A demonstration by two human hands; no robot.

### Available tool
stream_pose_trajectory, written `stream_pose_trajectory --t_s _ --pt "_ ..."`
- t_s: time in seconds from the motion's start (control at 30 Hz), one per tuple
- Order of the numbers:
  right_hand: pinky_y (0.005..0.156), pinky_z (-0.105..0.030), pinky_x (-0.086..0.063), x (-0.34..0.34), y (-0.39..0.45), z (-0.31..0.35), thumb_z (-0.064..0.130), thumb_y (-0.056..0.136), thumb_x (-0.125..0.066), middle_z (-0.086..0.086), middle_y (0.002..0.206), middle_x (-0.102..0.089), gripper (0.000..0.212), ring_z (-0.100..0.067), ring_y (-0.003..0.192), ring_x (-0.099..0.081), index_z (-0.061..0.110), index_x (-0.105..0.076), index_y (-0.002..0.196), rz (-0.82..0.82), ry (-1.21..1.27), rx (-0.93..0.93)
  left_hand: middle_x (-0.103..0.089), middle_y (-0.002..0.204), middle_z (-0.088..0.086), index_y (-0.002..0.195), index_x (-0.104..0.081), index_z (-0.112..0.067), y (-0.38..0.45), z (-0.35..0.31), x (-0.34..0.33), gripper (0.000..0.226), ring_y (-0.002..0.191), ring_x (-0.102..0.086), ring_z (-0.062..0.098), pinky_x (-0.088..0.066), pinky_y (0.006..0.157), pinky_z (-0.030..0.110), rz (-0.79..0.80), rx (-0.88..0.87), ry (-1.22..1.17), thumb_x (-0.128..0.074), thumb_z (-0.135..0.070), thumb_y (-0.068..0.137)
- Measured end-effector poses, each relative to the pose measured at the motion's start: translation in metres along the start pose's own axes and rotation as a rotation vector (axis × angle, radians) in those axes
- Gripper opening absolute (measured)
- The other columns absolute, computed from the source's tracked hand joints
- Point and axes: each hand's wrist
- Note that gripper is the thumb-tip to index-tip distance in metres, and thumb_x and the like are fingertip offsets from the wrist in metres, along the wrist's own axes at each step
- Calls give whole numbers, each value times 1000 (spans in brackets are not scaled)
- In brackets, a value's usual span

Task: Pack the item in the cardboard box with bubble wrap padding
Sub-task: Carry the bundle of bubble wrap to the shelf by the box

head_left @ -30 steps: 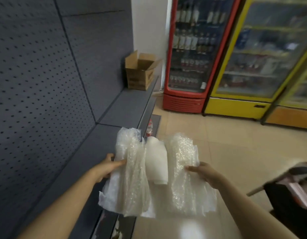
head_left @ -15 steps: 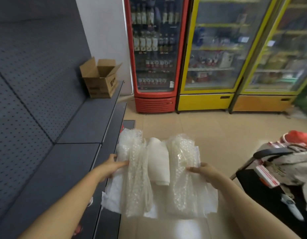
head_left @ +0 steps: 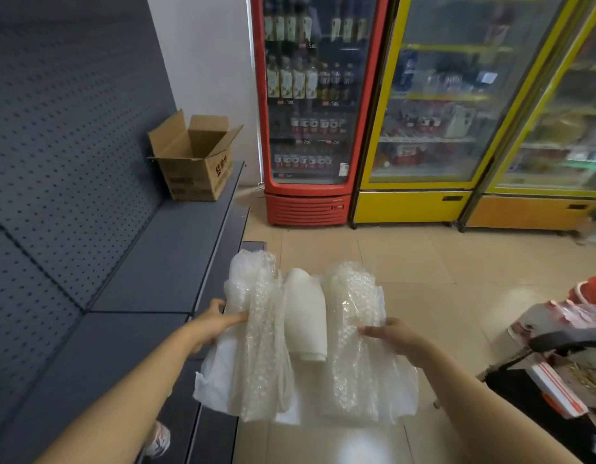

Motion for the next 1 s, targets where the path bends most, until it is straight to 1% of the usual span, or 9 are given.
stream_pose_trajectory --t_s 0.13,0.3,0.43,0.47,0.6,0.7,0.83,0.9,1.0 --pt "83 -37 -55 0 26 41 42 66 -84 -15 114 -67 72 -32 102 -66 1 -59 120 -23 15 -14 -48 120 4 144 -26 -17 40 -27 22 88 108 -50 25 -42 88 39 -3 -17 39 -71 -52 78" --pt "67 -28 -51 -2 68 78 37 72 -82 -16 111 -68 61 -28 93 -66 0 -62 116 -12 14 -36 -48 129 6 144 -26 -16 83 -57 47 90 117 -50 27 -43 97 41 4 -11 74 -71 -56 77" --pt "87 -40 -55 2 108 110 44 67 -82 -13 113 -68 69 -30 101 -66 2 -61 118 10 -12 -34 -46 133 6 143 -26 -16 126 -86 66 91 122 -48 27 -41 104 44 0 10 80 -71 -57 76" --pt "86 -39 -55 5 120 120 45 67 -82 -13 113 -68 69 -30 102 -66 3 -61 118 15 -13 -34 -46 132 6 143 -25 -17 137 -94 69 92 121 -49 28 -42 102 43 2 14 78 -71 -58 75" --pt "66 -26 -48 16 171 161 38 74 -79 -9 105 -67 51 -25 92 -64 4 -63 108 29 -32 -26 -51 132 7 141 -27 -19 175 -121 81 102 118 -53 27 -45 101 44 -13 42 57 -74 -65 63" --pt "61 -25 -45 20 208 191 39 75 -79 -5 92 -63 39 -20 81 -60 9 -61 93 42 -77 -9 -52 131 8 139 -31 -16 205 -135 92 90 116 -54 27 -46 101 48 -44 64 23 -74 -59 72" --pt "80 -35 -55 12 259 234 42 71 -80 -12 107 -67 61 -28 95 -65 1 -62 111 74 -144 -3 -56 118 4 132 -35 -17 232 -148 113 82 108 -57 23 -49 95 45 -78 91 -45 -73 -59 72" --pt "77 -33 -54 -1 279 253 43 72 -78 -13 106 -68 61 -27 94 -66 0 -62 112 106 -191 -3 -57 112 2 129 -35 -18 246 -148 126 87 102 -58 20 -51 85 40 -97 106 -94 -71 -61 62" --pt "68 -27 -50 -22 311 285 40 77 -75 -12 104 -66 54 -23 88 -64 1 -62 111 152 -223 -7 -58 104 1 130 -37 -14 262 -146 145 82 90 -58 15 -49 69 33 -136 133 -181 -73 -56 71"
Point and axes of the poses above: each hand's wrist, its own y-axis towards the middle knuckle, its own x-axis out of the back of the hand, z = x × y
